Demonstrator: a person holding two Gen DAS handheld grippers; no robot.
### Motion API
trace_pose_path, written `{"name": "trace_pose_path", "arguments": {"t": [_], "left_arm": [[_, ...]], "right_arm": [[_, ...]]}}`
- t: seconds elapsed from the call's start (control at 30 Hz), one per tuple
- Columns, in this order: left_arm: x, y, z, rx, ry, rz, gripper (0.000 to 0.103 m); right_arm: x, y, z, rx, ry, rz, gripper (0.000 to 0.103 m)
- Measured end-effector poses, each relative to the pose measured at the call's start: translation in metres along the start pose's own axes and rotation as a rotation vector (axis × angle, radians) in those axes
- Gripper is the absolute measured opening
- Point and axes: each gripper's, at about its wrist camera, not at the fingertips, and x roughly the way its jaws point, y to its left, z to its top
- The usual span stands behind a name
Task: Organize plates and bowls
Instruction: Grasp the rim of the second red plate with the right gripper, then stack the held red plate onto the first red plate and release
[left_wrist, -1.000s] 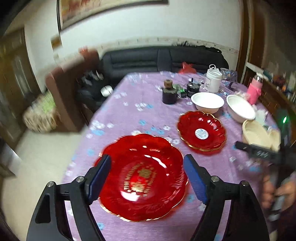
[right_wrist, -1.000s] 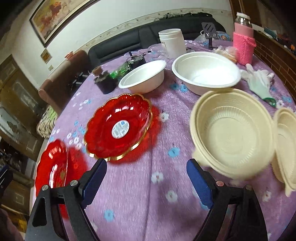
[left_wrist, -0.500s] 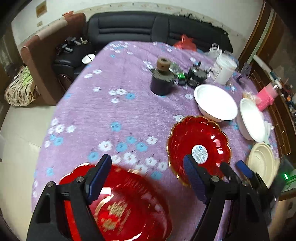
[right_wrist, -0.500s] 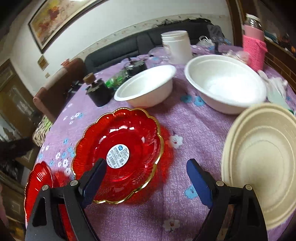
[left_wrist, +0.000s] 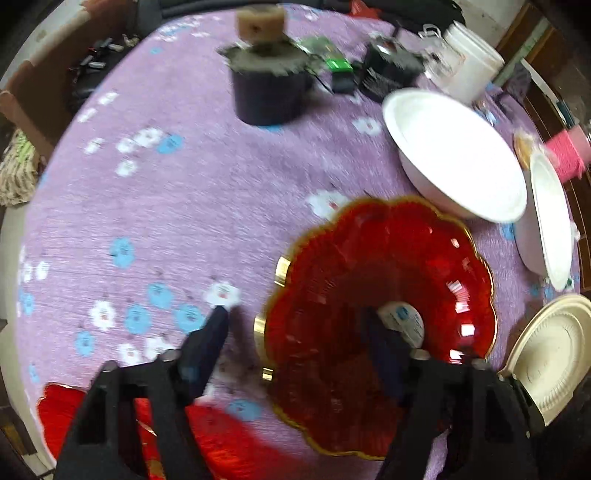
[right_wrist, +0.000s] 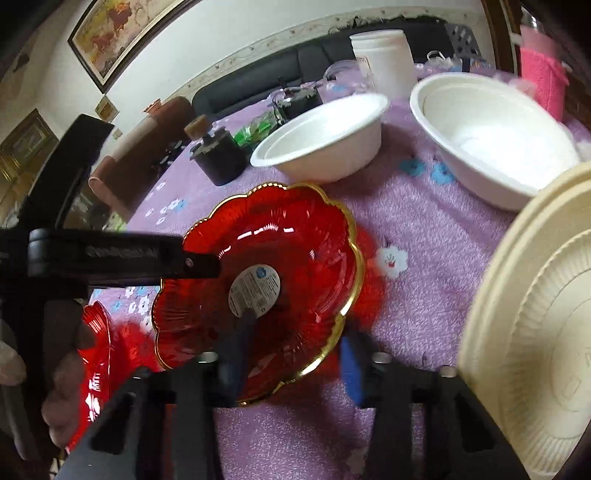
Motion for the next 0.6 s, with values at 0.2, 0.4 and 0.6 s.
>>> {"name": "trace_pose_path", "arguments": {"t": [0.2,0.4,0.6], "left_arm": [[-0.02,-0.007,-0.014,0.026,-0.047,0.019,0.042],[-0.067,-0.005,-0.046,0.038,-0.143,0.03,0.042],[-0.111,0.02,-0.098,0.005,-0.226,0.049,0.042]], "right_arm": [[-0.01,-0.003,0.0,0.006,-0.041,-0.018,0.025],[-0.037,0.01,-0.002,-0.029,-0.124,0.013,0.024],[-0.068,0.051,-0.017,-0.122,-0.185,0.076,0.024]]}}
